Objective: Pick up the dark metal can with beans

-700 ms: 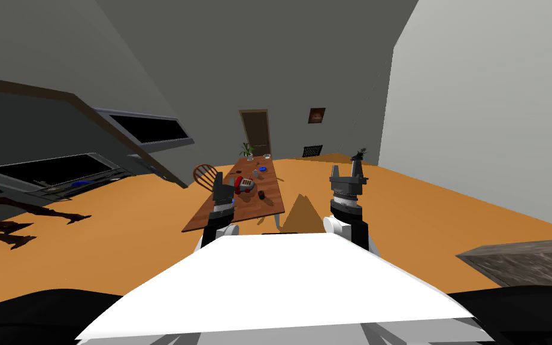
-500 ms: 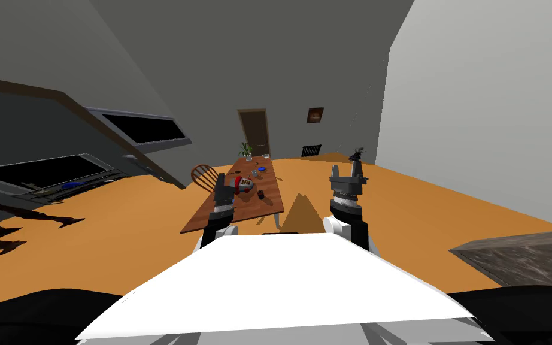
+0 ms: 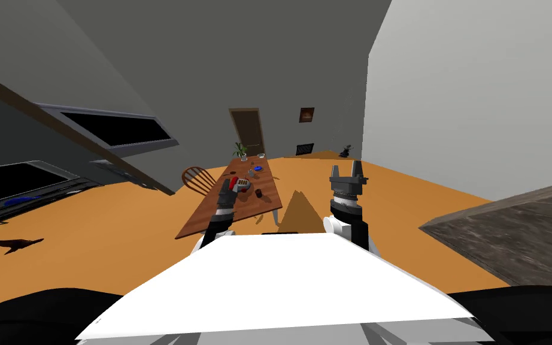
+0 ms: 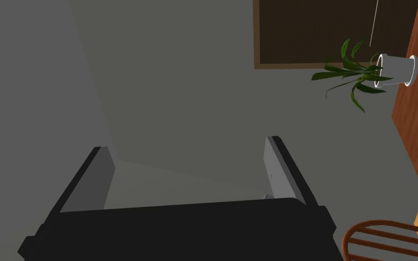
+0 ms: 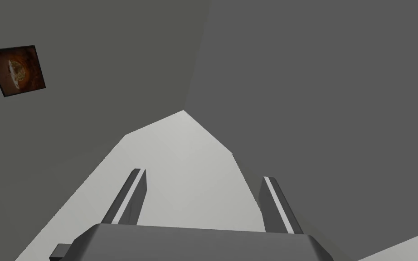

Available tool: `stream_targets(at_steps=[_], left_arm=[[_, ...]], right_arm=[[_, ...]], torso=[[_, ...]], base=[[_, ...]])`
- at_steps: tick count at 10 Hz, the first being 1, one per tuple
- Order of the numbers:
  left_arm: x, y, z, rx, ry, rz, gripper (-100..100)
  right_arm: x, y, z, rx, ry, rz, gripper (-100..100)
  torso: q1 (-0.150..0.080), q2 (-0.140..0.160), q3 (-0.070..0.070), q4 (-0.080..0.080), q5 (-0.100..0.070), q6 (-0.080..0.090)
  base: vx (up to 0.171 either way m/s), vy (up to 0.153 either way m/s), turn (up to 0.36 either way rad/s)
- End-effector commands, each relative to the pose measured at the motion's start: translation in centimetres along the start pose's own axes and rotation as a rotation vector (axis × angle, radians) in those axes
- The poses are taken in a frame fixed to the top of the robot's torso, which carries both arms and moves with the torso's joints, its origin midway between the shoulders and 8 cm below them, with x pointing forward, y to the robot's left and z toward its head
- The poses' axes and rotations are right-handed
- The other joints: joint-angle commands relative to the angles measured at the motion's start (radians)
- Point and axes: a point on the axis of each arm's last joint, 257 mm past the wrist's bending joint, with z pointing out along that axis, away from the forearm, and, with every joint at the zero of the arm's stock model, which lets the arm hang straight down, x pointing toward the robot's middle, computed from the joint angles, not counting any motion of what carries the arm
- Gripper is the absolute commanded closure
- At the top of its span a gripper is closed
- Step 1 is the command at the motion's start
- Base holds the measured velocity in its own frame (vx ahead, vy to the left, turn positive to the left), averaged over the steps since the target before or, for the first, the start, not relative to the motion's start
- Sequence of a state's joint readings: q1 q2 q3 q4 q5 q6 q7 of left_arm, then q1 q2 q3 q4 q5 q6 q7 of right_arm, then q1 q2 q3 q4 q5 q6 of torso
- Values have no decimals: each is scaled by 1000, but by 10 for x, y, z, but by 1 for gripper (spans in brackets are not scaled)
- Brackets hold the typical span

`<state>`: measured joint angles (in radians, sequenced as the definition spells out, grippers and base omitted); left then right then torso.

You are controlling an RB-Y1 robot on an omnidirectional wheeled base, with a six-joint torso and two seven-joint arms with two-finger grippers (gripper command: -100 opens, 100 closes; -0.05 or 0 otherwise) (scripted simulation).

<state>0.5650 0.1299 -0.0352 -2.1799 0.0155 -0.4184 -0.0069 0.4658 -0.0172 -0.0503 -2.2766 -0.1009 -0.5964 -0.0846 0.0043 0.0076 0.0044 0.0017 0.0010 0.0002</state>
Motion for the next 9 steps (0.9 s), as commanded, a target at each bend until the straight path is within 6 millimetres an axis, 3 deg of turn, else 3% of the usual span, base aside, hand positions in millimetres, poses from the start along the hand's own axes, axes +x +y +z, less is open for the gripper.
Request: stream_targets(at_steps=[1, 4, 5, 7, 8, 9], left_arm=[[-4, 21, -8, -57, 13, -9, -100], [-13, 65, -30, -175, 22, -30, -100], [-13, 66, -31, -176, 22, -30, -100], [-22, 97, -51, -265, 19, -47, -100], [-22, 97, -51, -265, 19, -47, -100], [-27, 113, -64, -313, 14, -55, -100]], right_arm=[[0, 0, 0, 0, 0, 0, 0], [0, 0, 0, 0, 0, 0, 0], [0, 0, 0, 0, 0, 0, 0], [0, 0, 0, 0, 0, 0, 0], [0, 0, 0, 0, 0, 0, 0], [0, 0, 0, 0, 0, 0, 0]], torso=[[0, 0, 0, 0, 0, 0], [0, 1, 1, 0, 0, 0], [0, 2, 1, 0, 0, 0], [-1, -3, -1, 0, 0, 0], [-1, -1, -1, 0, 0, 0], [-1, -2, -1, 0, 0, -1]], base=[[-114, 51, -225], [-130, 45, -243], [-88, 43, -111], [-86, 27, -263], [-89, 24, -94], [-76, 25, -216]])
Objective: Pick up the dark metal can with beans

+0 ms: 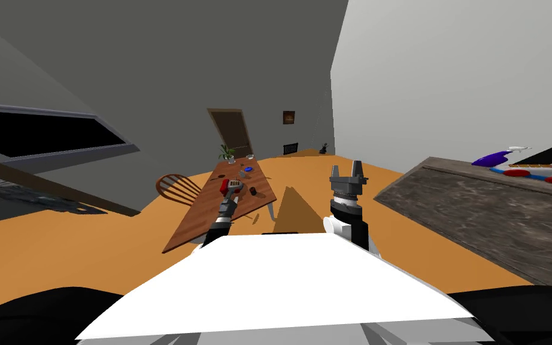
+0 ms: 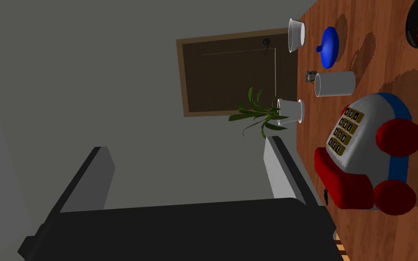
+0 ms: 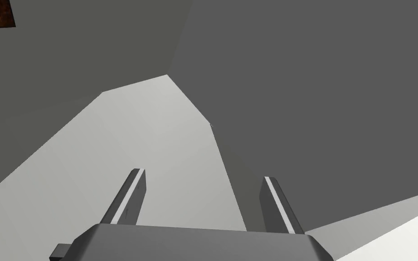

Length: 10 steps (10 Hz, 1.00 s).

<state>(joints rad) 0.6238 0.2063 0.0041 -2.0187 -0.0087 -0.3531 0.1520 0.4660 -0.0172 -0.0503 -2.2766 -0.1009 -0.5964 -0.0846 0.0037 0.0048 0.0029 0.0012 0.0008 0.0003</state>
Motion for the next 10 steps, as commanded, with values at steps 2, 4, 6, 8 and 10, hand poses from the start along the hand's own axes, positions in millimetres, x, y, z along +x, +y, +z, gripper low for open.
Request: stream_targets(at_steps=[2, 4, 6, 8, 10], left_arm=[[-11, 31, -16, -74, -9, -16, -100], [-25, 66, -38, -173, -22, -32, -100], [-34, 88, -53, -232, -31, -38, -100], [-51, 125, -88, -347, -46, -43, -100], [-61, 143, -108, -407, -53, -40, -100]], right_arm=[[0, 0, 0, 0, 0, 0, 0], [0, 0, 0, 0, 0, 0, 0], [0, 0, 0, 0, 0, 0, 0], [0, 0, 0, 0, 0, 0, 0], [0, 0, 0, 0, 0, 0, 0]], torso=[[0, 1, 1, 0, 0, 0], [-1, 0, 0, 0, 0, 0], [-1, 0, 0, 0, 0, -1], [-2, 0, 0, 0, -1, 0], [-4, 0, 0, 0, -1, 0]], base=[[-92, 16, -223], [-91, -4, -300], [-69, -8, -210], [-85, -35, -403], [-62, -48, -276]])
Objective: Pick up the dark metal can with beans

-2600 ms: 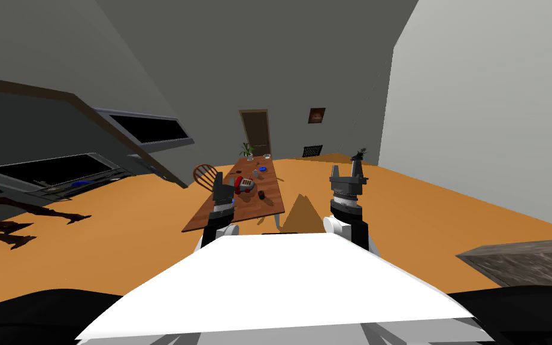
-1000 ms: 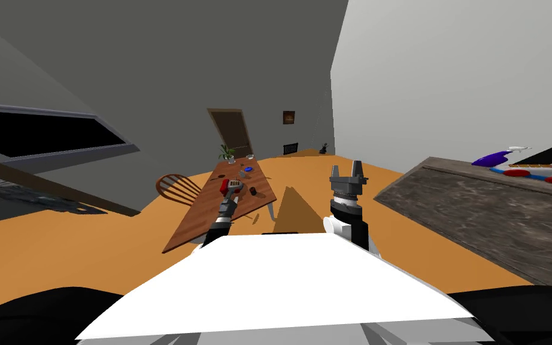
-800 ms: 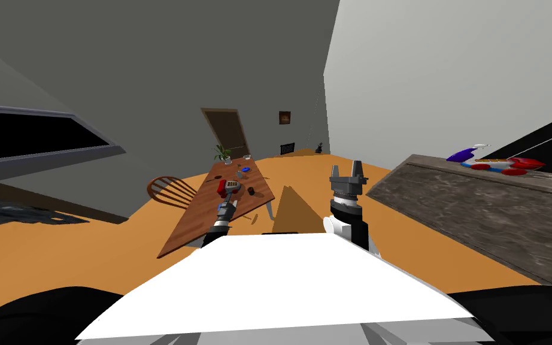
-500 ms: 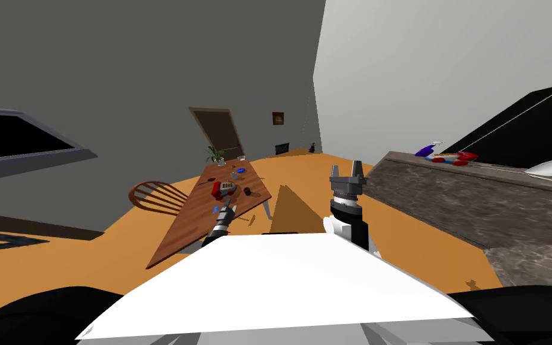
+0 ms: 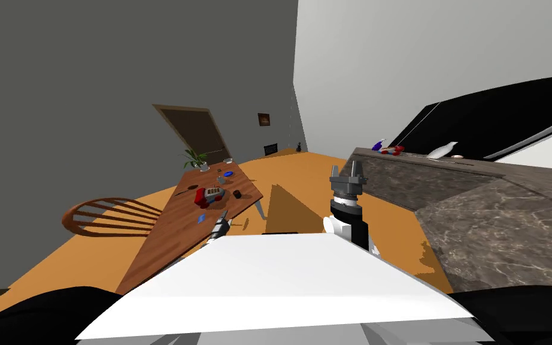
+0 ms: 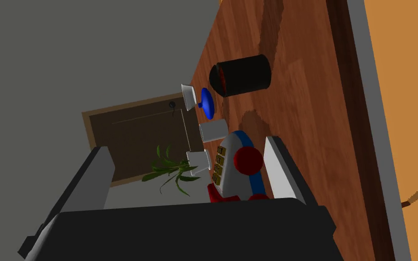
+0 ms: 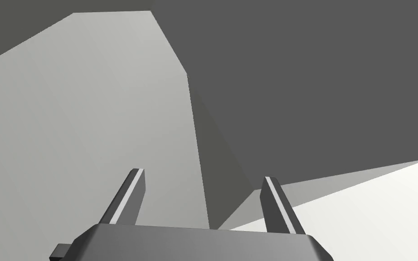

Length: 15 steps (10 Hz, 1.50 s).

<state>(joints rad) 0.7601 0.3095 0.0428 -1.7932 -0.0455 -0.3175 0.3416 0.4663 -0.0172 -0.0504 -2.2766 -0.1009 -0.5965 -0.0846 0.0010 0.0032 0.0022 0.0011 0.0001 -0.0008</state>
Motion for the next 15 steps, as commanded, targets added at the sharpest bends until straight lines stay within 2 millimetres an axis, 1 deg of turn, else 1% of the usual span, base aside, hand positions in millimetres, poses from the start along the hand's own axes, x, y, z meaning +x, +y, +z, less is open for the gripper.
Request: stream_targets(at_steps=[1, 2, 3, 5, 6, 7, 8, 9, 10, 11, 13, 15], left_arm=[[-16, 30, -18, -75, -11, 5, -100], [-28, 51, -33, -135, -19, 13, -100], [-29, 53, -34, -138, -20, 13, -100], [-58, 95, -72, -265, -36, 38, -100], [-73, 113, -91, -326, -43, 54, -100], [-73, 114, -93, -329, -44, 54, -100], [-89, 131, -116, -393, -52, 72, -100], [-103, 142, -137, -449, -56, 91, -100], [-105, 145, -140, -456, -59, 91, -100], [-121, 157, -163, -516, -66, 112, -100], [-122, 158, -164, -518, -67, 112, -100], [-154, 176, -213, -634, -83, 151, -100]], right_arm=[[0, 0, 0, 0, 0, 0, 0], [0, 0, 0, 0, 0, 0, 0], [0, 0, 0, 0, 0, 0, 0], [0, 0, 0, 0, 0, 0, 0], [0, 0, 0, 0, 0, 0, 0], [0, 0, 0, 0, 0, 0, 0], [0, 0, 0, 0, 0, 0, 0], [0, 0, 0, 0, 0, 0, 0], [0, 0, 0, 0, 0, 0, 0], [0, 0, 0, 0, 0, 0, 0], [0, 0, 0, 0, 0, 0, 0], [0, 0, 0, 0, 0, 0, 0]], torso=[[0, 0, 0, 0, 0, 0], [0, -1, -1, 0, 0, 1], [-1, -2, -1, 0, 0, 1], [-1, -3, -2, -1, 0, 0], [-2, -3, -2, -1, 0, 1], [-2, -5, -3, -1, -1, 0], [-1, -5, -3, -1, 0, 0], [-1, -5, -3, -1, 0, 0], [-1, -6, -4, -1, -1, 0], [0, -6, -4, -1, 0, -1], [1, -6, -3, -1, 0, 0], [2, -6, -3, -1, 0, 0]], base=[[-31, -48, -302], [-26, -62, -407], [-14, -50, -161], [2, -75, -349], [32, -99, -419], [36, -64, -201], [31, -72, -312], [63, -81, -436], [55, -41, -153], [50, -43, -246], [31, -14, -76], [62, -31, -359]])
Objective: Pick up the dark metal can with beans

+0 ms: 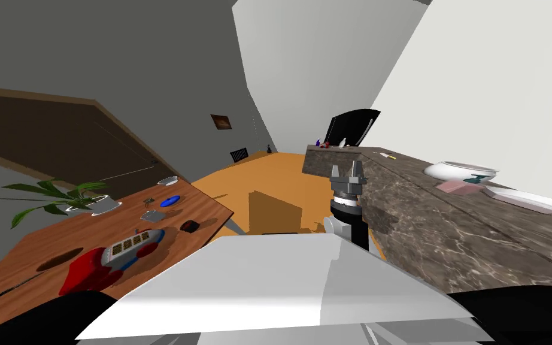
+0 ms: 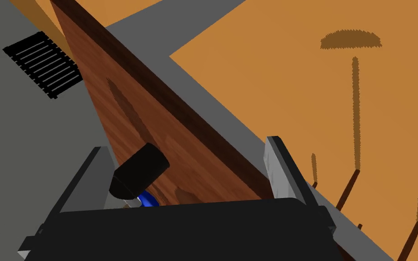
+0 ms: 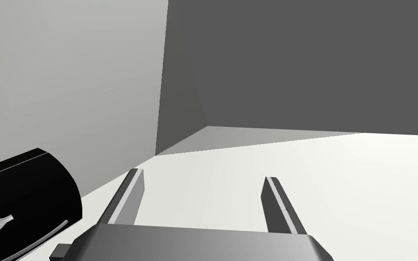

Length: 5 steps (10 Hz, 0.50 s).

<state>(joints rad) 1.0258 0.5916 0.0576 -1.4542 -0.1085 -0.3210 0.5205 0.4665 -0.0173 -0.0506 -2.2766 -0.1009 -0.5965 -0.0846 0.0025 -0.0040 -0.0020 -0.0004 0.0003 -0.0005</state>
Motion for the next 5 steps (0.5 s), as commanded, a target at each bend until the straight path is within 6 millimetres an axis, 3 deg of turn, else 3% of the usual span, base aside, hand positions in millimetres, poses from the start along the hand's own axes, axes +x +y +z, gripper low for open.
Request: stream_targets(at_steps=[1, 2, 4, 5], left_arm=[[-24, 29, -23, -82, -14, 30, -100], [-26, 31, -25, -87, -14, 35, -100], [-58, 63, -53, -186, -32, 77, -100], [-58, 63, -53, -186, -32, 77, -100]], right_arm=[[0, 0, 0, 0, 0, 0, 0], [0, 0, 0, 0, 0, 0, 0], [0, 0, 0, 0, 0, 0, 0], [0, 0, 0, 0, 0, 0, 0]], torso=[[0, 0, 0, 0, 0, 0], [1, -4, -2, -1, 0, 0], [2, -2, -1, 0, 0, 0], [3, -3, -2, -1, 1, 0]], base=[[142, -28, -368], [112, -5, -167], [94, 20, -328], [82, 33, -119]])
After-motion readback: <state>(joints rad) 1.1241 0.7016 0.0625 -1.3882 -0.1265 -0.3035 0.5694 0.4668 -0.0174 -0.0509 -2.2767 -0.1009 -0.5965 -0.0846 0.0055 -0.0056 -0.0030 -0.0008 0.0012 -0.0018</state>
